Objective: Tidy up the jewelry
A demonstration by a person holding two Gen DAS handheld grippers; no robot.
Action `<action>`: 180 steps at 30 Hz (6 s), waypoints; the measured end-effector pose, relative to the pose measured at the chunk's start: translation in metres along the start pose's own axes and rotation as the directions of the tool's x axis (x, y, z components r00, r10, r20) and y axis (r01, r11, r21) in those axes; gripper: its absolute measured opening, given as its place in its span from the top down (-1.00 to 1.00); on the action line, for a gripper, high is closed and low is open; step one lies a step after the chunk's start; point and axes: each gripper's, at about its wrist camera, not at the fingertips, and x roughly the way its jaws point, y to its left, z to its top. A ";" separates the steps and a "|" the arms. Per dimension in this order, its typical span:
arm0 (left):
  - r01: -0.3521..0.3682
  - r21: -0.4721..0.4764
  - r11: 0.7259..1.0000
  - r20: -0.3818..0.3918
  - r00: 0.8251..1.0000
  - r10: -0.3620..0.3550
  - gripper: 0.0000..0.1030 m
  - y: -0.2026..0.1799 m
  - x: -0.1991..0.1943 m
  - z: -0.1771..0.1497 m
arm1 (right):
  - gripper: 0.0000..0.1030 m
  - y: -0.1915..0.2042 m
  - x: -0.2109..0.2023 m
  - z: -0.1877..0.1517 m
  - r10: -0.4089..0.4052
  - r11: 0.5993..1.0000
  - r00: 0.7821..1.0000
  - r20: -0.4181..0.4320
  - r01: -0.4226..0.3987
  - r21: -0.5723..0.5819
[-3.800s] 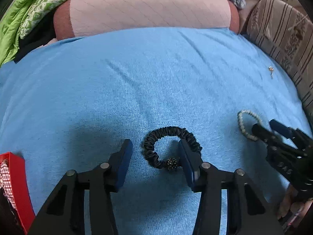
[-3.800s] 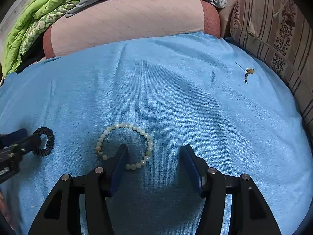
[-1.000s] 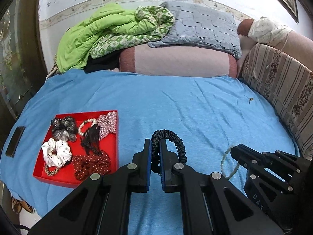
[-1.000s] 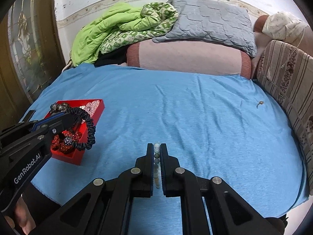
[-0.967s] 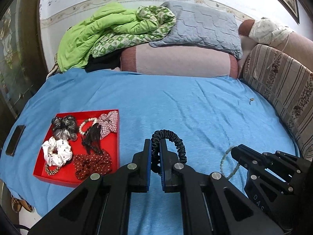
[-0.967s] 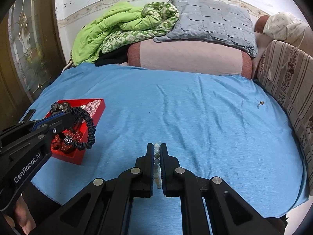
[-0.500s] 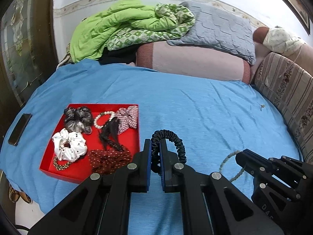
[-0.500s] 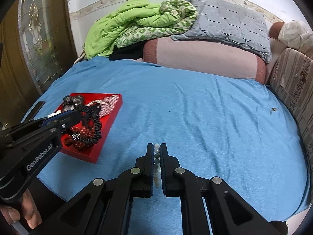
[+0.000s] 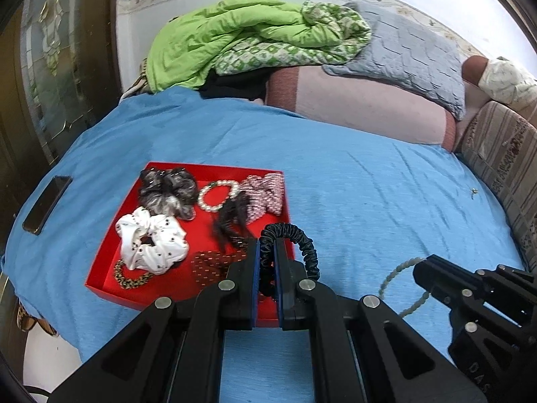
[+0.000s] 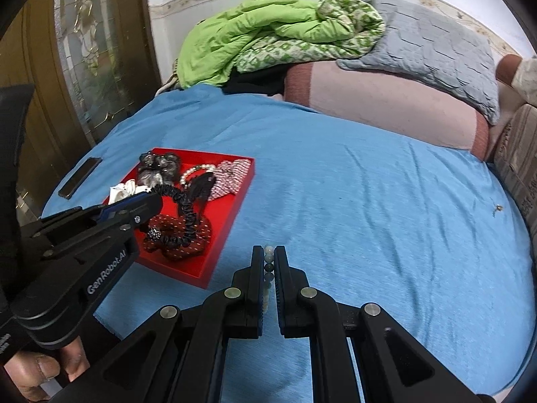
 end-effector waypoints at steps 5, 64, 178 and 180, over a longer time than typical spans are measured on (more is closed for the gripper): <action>-0.032 -0.016 0.999 0.007 0.999 0.032 0.86 0.017 0.003 0.001 | 0.86 0.013 0.010 0.009 0.028 0.999 1.000 -0.009 -0.029 -0.015; -0.092 0.045 0.995 -0.100 0.990 0.097 0.86 0.092 0.121 0.055 | 0.85 0.058 0.160 0.071 0.084 0.996 0.991 -0.106 -0.085 -0.004; -0.189 -0.070 0.979 0.279 0.939 0.201 -0.98 0.061 -0.110 -0.065 | -0.76 0.047 -0.057 -0.064 -0.260 0.962 0.893 0.369 0.273 0.017; -0.186 -0.060 0.981 0.272 0.942 0.195 -0.98 0.059 -0.108 -0.065 | -0.78 0.047 -0.056 -0.064 -0.262 0.961 0.893 0.365 0.275 0.018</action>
